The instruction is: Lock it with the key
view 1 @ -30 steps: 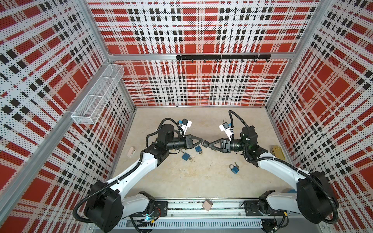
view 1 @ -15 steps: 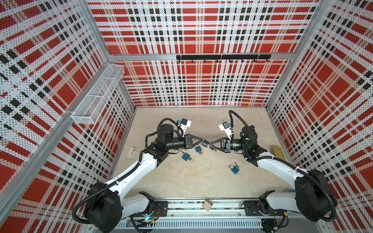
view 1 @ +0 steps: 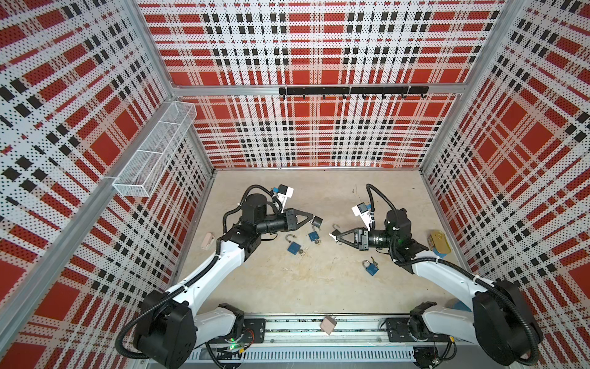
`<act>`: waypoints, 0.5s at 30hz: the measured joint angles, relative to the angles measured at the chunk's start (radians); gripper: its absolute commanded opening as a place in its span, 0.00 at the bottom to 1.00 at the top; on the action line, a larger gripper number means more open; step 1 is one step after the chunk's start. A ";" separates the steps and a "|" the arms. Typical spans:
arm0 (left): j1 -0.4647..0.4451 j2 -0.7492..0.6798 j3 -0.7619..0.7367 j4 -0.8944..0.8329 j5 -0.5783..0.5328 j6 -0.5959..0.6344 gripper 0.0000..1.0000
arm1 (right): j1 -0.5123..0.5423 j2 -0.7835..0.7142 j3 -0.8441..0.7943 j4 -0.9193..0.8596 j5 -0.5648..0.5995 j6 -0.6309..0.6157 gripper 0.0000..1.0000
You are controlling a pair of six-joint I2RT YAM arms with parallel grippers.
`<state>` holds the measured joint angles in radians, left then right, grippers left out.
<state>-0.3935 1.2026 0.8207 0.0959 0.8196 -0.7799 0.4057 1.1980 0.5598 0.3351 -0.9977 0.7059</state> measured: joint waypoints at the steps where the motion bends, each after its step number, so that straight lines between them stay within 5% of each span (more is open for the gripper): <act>1: 0.000 0.000 -0.006 0.001 0.001 0.001 0.00 | -0.005 -0.018 -0.002 -0.039 0.016 -0.013 0.00; 7: -0.046 0.000 -0.049 -0.036 -0.025 0.035 0.00 | -0.014 -0.168 0.036 -0.354 0.214 -0.130 0.00; 15: -0.291 0.116 -0.056 -0.106 -0.134 0.113 0.00 | -0.014 -0.359 0.050 -0.689 0.472 -0.171 0.00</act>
<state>-0.6846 1.3190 0.7643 -0.0101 0.6853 -0.6666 0.3912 0.8391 0.6094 -0.3538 -0.5255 0.5354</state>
